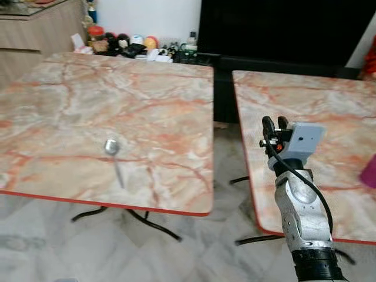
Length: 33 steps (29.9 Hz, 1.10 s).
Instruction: Setting the table
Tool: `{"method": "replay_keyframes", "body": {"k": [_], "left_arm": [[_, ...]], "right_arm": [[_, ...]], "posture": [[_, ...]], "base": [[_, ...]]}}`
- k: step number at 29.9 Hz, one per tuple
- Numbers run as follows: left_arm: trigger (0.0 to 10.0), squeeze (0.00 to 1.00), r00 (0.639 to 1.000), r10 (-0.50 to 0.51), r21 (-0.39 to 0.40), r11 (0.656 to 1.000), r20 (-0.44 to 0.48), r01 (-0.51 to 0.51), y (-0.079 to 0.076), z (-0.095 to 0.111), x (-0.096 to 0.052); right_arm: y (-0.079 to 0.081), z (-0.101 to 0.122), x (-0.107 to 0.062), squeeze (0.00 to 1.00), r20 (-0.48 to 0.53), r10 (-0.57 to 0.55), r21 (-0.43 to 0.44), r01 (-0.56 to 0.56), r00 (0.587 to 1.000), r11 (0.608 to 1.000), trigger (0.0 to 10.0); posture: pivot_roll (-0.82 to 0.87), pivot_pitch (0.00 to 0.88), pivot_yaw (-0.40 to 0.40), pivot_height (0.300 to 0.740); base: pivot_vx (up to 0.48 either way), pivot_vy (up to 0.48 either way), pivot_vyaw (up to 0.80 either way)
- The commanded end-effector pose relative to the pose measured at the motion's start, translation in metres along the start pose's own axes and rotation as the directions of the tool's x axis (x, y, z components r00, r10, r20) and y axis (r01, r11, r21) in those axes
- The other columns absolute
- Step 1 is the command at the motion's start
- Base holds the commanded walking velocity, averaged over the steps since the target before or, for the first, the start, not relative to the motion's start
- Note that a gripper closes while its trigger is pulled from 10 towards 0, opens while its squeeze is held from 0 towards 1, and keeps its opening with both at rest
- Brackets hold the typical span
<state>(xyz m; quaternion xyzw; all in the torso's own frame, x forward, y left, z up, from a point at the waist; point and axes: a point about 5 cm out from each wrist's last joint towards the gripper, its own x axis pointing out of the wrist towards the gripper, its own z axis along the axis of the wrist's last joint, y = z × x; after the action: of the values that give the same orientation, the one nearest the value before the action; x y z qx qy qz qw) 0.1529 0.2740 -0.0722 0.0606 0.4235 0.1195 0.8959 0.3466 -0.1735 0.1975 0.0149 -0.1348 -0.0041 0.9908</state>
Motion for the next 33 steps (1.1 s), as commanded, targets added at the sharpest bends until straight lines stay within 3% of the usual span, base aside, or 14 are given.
{"method": "replay_keyframes", "body": {"k": [1, 23, 33], "left_arm": [[10.0, 0.0, 1.0, 0.002, 0.013, 1.0, -0.014, -0.002, 0.0025, -0.0022, -0.0005], [10.0, 0.0, 1.0, 0.001, 0.04, 0.999, -0.009, 0.0, 0.003, -0.0029, -0.0011], [10.0, 0.0, 1.0, 0.0, 0.055, 0.998, 0.005, 0.0, 0.002, -0.0016, -0.0011]], "right_arm": [[-0.004, 0.001, 0.0001, 0.0, 0.006, -0.018, -0.002, 0.018, 1.0, 1.0, 10.0], [-0.0009, -0.0011, 0.0003, 0.0, 0.007, -0.016, 0.005, 0.016, 1.0, 1.0, 10.0], [-0.0004, -0.0024, 0.0, 0.0, 0.003, -0.012, 0.005, 0.012, 1.0, 1.0, 10.0]], "posture": [[0.09, 0.121, -0.027, 0.74], [0.1, 0.113, -0.019, 0.74], [0.1, 0.111, -0.023, 0.74]], "base": [[0.0, 0.48, 0.0], [0.0, 0.475, 0.0], [0.0, 0.0, 0.0]]}}
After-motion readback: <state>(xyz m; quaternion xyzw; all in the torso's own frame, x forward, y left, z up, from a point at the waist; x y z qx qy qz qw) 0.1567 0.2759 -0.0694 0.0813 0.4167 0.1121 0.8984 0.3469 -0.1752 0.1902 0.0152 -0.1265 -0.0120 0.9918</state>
